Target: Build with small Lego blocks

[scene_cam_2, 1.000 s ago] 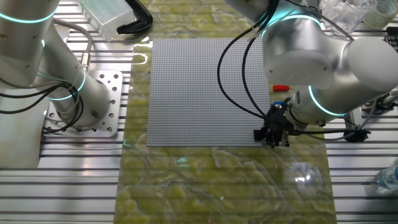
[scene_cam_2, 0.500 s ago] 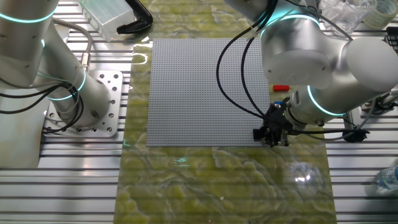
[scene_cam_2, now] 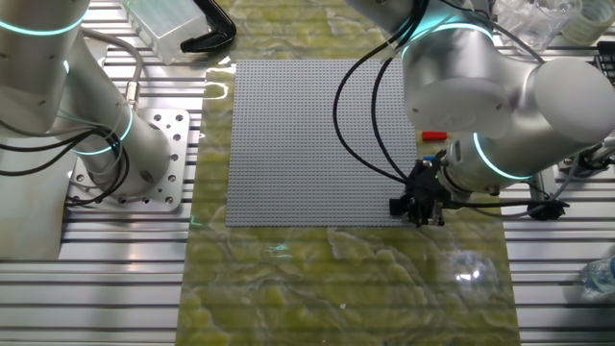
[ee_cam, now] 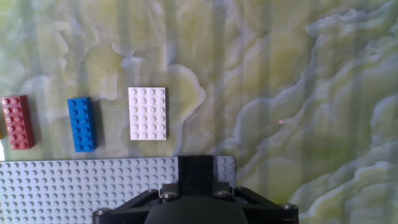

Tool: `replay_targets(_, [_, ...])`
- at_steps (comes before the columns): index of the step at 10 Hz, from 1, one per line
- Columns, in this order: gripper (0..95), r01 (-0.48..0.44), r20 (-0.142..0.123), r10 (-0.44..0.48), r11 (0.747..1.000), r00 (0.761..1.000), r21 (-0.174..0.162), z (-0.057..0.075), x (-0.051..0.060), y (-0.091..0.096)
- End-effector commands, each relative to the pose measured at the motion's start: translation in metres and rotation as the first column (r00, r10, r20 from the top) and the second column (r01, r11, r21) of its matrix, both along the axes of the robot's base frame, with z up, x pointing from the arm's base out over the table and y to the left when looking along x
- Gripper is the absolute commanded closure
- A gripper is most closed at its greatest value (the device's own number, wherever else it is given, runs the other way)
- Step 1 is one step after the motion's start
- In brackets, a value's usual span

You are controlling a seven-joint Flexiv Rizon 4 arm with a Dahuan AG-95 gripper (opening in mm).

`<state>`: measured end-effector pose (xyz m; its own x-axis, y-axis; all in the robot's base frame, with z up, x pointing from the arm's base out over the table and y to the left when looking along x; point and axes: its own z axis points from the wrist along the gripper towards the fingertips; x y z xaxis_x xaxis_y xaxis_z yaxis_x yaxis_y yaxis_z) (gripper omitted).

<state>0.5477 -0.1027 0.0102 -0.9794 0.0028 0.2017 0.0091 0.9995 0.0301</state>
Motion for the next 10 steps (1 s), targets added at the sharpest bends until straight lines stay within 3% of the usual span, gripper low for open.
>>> replay_targets(1, [95.0,0.0,0.001,0.0,1.0,1.0,-0.001,-0.0361,-0.0054,0.0002])
replay_targets(10, [95.0,0.006,0.001,-0.006,1.0,1.0,0.014,-0.0356,-0.0002,0.0032])
